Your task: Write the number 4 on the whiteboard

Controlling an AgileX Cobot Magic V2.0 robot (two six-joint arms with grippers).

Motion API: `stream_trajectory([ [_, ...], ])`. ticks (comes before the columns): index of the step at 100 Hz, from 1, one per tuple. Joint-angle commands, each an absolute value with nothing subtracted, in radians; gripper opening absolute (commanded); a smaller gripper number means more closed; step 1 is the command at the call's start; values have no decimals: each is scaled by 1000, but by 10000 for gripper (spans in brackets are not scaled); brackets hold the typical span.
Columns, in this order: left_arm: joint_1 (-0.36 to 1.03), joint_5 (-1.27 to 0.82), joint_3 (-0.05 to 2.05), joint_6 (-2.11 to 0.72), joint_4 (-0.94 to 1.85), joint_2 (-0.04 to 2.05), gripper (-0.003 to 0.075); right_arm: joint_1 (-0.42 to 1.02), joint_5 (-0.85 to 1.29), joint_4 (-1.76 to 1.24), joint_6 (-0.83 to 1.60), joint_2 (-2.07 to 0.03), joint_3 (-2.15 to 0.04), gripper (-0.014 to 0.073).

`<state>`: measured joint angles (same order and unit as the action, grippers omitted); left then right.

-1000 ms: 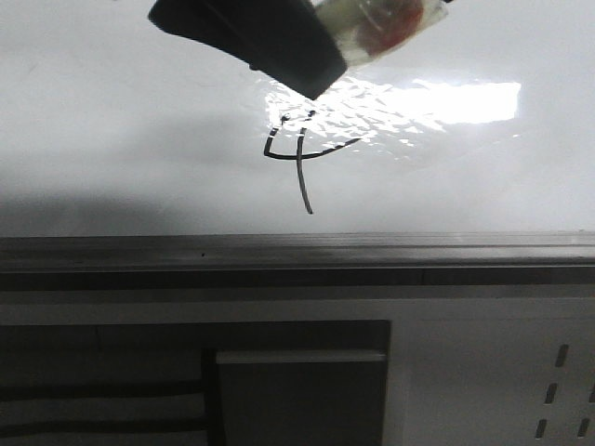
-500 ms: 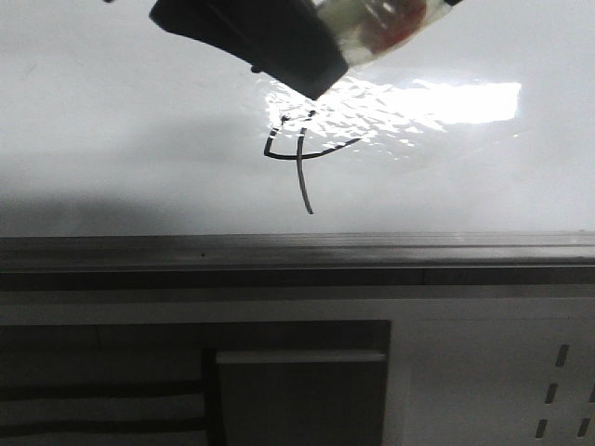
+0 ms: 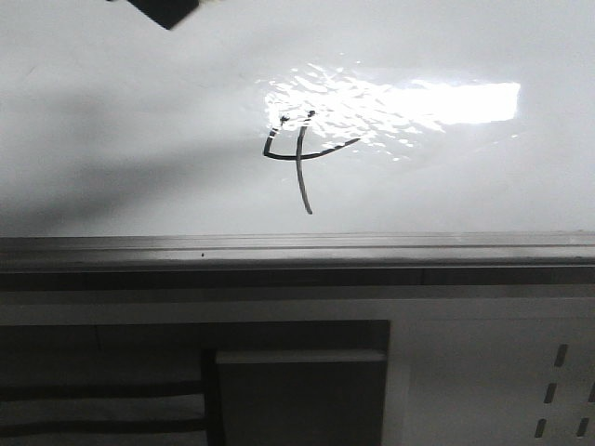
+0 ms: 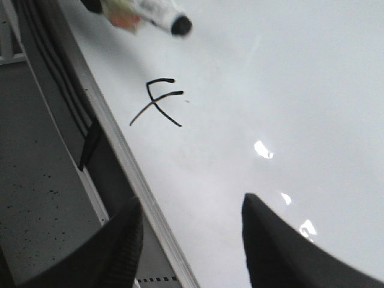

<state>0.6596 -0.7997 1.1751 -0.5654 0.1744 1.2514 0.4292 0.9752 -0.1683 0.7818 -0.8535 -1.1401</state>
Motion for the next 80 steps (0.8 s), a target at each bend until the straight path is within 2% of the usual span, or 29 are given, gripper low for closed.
stream_trajectory([
  [1,660,-754,1158,-261,-30,1157,-20,405,939,-158,744,-810,-1170,331],
  [27,660,-738,854,276,-447,934,-20,398,975,-158,743,-798,-1170,331],
  [44,621,-601,697,592,-579,879,-20,398,982,-158,733,-798,-1170,331],
  [68,445,-341,668,623,-481,912,-20,398,1012,-160,733,-798,-1170,331],
  [80,373,-298,668,623,-444,957,-20,398,1021,-160,733,-798,-1170,331],
])
